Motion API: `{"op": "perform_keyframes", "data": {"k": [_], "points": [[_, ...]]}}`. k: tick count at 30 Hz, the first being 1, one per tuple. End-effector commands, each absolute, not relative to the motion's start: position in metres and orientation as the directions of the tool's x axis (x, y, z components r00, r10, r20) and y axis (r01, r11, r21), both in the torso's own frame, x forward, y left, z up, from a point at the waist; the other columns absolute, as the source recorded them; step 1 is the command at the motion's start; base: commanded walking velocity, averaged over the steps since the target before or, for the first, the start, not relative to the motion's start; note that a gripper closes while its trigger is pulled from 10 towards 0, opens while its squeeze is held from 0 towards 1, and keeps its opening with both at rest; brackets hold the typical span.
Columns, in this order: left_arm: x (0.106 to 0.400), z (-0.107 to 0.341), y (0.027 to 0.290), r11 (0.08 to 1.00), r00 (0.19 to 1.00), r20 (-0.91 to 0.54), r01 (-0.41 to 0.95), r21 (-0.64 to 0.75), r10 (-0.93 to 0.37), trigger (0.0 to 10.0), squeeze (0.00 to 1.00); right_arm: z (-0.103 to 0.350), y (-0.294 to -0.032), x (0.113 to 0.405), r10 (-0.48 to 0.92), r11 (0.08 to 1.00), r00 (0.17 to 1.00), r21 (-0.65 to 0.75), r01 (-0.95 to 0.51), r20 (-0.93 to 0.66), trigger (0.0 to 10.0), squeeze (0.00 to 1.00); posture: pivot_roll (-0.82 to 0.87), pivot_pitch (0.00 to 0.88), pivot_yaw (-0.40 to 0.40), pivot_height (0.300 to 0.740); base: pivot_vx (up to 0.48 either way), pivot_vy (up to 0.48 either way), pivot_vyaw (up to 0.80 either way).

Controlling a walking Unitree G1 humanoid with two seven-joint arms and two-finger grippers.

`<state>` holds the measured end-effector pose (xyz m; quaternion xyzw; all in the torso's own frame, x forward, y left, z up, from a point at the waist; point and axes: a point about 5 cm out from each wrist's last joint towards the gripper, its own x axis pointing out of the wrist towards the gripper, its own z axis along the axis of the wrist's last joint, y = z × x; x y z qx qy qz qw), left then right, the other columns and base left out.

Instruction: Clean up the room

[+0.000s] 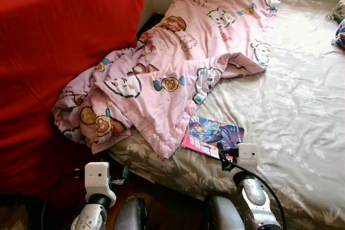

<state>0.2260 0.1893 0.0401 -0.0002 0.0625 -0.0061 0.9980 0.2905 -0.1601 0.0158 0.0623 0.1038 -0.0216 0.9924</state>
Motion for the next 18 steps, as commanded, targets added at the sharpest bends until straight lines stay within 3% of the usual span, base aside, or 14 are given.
{"op": "perform_keyframes", "data": {"k": [1,18], "points": [[0.2223,0.0389,0.1910,0.999,0.989,-0.143,0.029,0.029,-0.025,10.0,0.00,0.0106,-0.1665,0.2879,-0.071,0.983,0.967,0.148,0.110,-0.244,10.0,0.00,-0.01,0.201,0.040,0.604,0.000,0.000,0.00],[0.2217,0.0426,0.1957,0.998,0.989,-0.147,0.041,0.052,-0.033,10.0,0.00,0.0099,-0.1681,0.2885,-0.113,0.968,0.961,0.189,0.163,-0.253,10.0,0.00,0.01,0.207,0.062,0.584,0.000,0.000,0.00]]}}
